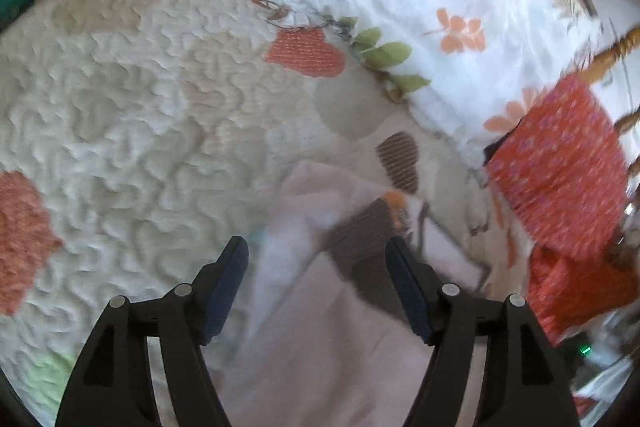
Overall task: Fold small clothes
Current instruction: 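Lift the grey hem with both tools and fold it toward the collar, then lay the folded hem onto the cardigan and open both tools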
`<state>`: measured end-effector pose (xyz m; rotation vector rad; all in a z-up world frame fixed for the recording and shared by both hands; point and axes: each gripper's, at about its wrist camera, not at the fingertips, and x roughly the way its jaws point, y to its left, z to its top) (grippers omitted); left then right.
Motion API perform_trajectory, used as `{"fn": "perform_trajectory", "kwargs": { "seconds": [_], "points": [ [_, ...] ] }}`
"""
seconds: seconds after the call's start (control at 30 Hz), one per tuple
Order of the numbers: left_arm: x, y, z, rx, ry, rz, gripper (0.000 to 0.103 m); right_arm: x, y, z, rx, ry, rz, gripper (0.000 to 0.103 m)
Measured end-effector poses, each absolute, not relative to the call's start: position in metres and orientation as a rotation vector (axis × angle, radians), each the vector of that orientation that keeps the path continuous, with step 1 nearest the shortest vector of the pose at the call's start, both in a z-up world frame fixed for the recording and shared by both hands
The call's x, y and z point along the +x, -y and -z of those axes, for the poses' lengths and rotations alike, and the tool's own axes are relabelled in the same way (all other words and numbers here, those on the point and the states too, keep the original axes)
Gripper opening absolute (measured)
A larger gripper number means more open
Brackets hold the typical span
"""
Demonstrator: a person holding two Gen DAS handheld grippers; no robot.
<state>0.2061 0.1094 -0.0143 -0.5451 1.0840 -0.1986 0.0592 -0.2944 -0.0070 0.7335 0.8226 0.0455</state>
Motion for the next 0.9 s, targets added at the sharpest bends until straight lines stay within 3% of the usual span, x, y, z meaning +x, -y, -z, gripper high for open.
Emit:
{"fn": "perform_trajectory", "kwargs": {
  "seconds": [0.2,0.33,0.5,0.57,0.7,0.9],
  "points": [
    [0.180,-0.106,0.015,-0.243,-1.151,0.220,0.070,0.051,0.258,-0.003,0.575,-0.862,-0.069,0.072],
    [0.153,-0.115,0.033,-0.145,-1.271,0.237,0.070,0.050,0.210,-0.004,0.416,-0.901,-0.126,0.072],
    [0.145,-0.146,0.042,-0.043,-1.275,0.118,0.070,0.046,0.140,0.005,0.281,-0.940,-0.215,0.069],
    [0.147,-0.161,0.038,-0.047,-1.254,0.044,0.066,0.053,0.114,0.010,0.259,-0.959,-0.227,0.058],
    [0.149,-0.180,0.017,-0.094,-1.184,-0.005,0.065,0.088,0.056,0.015,0.207,-0.995,-0.258,0.047],
    [0.148,-0.203,-0.007,-0.296,-1.135,0.068,0.065,0.160,-0.039,0.027,-0.051,-1.049,-0.272,0.046]
  ]
}}
